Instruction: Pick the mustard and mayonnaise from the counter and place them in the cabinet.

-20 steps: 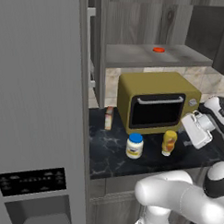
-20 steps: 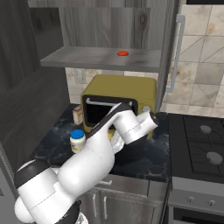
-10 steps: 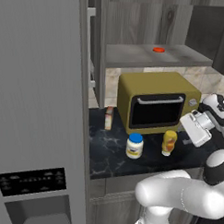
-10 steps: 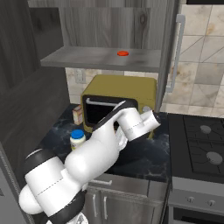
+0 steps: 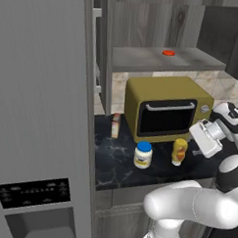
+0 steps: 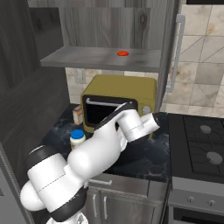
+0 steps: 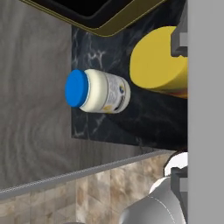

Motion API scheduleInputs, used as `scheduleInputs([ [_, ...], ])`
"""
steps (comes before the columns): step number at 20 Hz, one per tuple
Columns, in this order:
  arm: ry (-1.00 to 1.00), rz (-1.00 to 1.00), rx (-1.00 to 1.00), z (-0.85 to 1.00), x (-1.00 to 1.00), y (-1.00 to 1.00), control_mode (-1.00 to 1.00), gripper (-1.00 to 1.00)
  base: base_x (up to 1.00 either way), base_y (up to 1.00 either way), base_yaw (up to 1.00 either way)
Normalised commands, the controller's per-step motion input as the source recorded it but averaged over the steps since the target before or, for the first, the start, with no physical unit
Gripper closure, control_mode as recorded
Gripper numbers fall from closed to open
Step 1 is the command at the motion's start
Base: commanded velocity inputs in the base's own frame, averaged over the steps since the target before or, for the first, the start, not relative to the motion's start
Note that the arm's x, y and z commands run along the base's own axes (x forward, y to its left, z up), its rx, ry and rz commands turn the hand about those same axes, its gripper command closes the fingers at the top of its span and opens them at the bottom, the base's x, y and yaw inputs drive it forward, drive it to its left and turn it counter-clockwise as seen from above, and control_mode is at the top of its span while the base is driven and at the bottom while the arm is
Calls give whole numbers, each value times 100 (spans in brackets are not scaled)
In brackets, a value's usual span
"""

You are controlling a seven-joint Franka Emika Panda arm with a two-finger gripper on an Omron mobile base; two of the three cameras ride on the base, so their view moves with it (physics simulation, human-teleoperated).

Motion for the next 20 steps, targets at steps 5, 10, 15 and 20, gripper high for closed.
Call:
scheduleInputs([
  [5,0,0,2,-5,17,2,-100,-100,0,0,0],
  [10,0,0,2,-3,24,0,-100,-100,0,0,0],
  [15,0,0,2,-3,20,0,-100,-100,0,0,0],
  [20,0,0,3,-3,3,0,-100,-100,0,0,0],
])
